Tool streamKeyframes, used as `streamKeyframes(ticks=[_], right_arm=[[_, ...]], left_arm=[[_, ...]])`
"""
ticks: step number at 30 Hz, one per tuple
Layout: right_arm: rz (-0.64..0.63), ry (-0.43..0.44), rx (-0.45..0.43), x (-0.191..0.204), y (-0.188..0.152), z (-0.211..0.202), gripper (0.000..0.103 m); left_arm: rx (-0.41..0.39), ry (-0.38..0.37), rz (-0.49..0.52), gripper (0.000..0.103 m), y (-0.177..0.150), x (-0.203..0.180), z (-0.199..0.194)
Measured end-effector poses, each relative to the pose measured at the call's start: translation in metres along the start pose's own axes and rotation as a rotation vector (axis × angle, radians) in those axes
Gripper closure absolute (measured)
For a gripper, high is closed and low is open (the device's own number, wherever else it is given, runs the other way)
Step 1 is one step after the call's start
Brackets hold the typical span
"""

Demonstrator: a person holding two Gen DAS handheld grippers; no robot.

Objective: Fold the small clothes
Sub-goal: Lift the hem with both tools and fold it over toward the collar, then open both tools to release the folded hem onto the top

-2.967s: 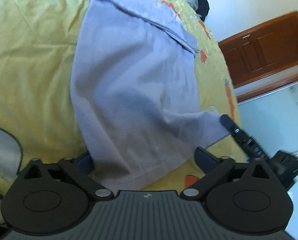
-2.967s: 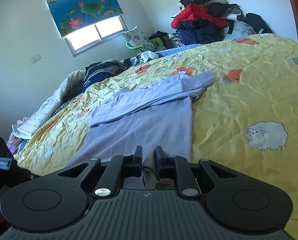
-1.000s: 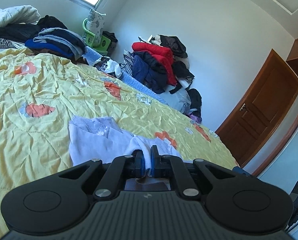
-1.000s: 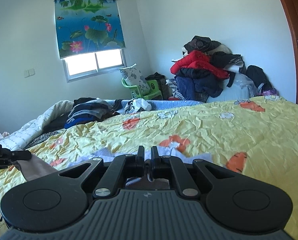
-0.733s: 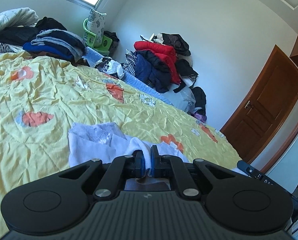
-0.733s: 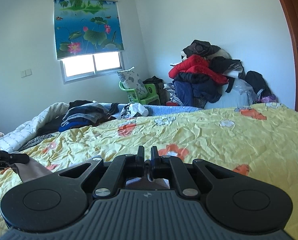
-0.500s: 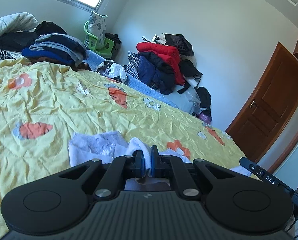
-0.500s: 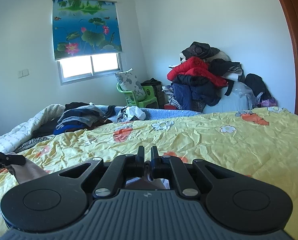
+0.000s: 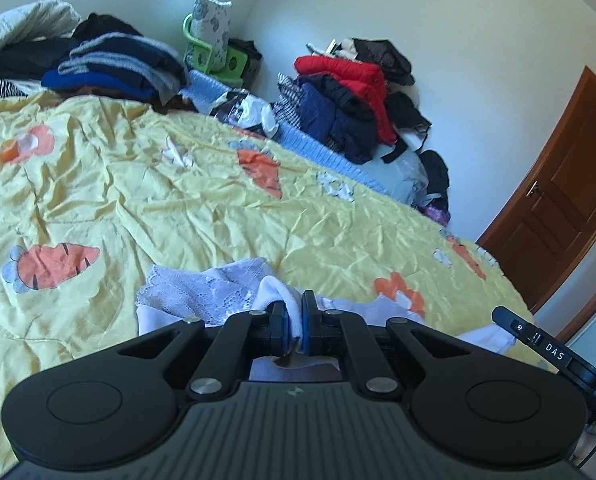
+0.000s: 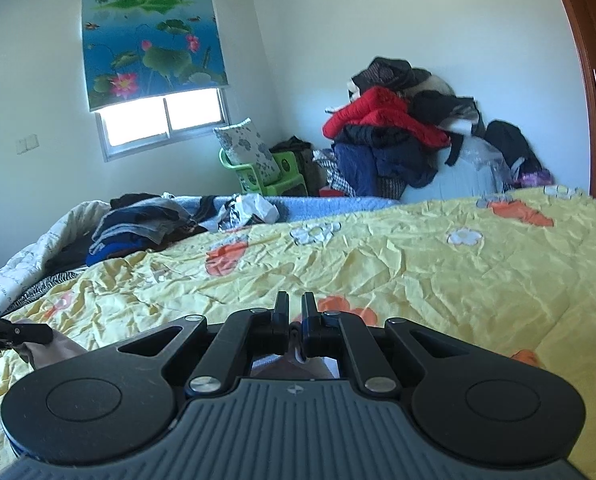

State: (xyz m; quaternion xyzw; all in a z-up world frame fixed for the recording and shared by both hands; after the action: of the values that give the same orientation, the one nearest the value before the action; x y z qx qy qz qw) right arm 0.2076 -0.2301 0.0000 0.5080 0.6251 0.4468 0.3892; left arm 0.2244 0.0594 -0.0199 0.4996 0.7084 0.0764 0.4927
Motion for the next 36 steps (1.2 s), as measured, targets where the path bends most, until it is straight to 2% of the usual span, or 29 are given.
streamKeyframes(ticks=[8, 18, 23, 31, 32, 33, 34, 35, 36], right_arm=[[0.035, 0.011, 0.065, -0.005, -0.017, 0.033, 0.094], [0.106, 0.039, 0.136, -0.014, -0.032, 0.067, 0.094], [0.131, 0.043, 0.170, -0.018, -0.035, 0.082, 0.093], [0.133, 0.039, 0.212, -0.019, -0.035, 0.109, 0.091], [0.126, 0.043, 0.220, -0.019, -0.035, 0.112, 0.087], [0.119, 0.042, 0.228, -0.019, -0.035, 0.115, 0.083], [0.111, 0.034, 0.230, -0.020, -0.034, 0.118, 0.075], [0.106, 0.029, 0.223, -0.021, -0.032, 0.119, 0.067], [0.108, 0.021, 0.211, -0.024, -0.030, 0.119, 0.064]], left_arm=[[0.051, 0.038, -0.050, 0.097, 0.000, 0.022, 0.031], [0.130, 0.046, -0.225, 0.097, 0.004, 0.046, 0.057], [0.161, 0.054, -0.280, 0.095, 0.009, 0.051, 0.065], [0.176, 0.081, -0.305, 0.090, 0.019, 0.051, 0.075], [0.179, 0.083, -0.306, 0.084, 0.019, 0.051, 0.076], [0.183, 0.084, -0.309, 0.072, 0.019, 0.052, 0.077], [0.180, 0.085, -0.312, 0.062, 0.019, 0.052, 0.077], [0.166, 0.088, -0.312, 0.035, 0.020, 0.053, 0.076], [0.136, 0.096, -0.309, 0.016, 0.023, 0.054, 0.072]])
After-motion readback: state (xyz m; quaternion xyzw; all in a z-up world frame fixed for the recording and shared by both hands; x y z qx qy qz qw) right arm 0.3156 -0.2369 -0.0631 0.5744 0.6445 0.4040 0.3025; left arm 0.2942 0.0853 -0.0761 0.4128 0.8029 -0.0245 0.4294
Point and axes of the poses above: each gripper's, at about its wrist camera, not at the fingertips, and z roughly the way its jaws point, x to its left, y to its top, the point moved 9 cm from there along z, roughly the way its jaws point, and after that the axes turned 15 degrees about -z, right-handed, at the moved point
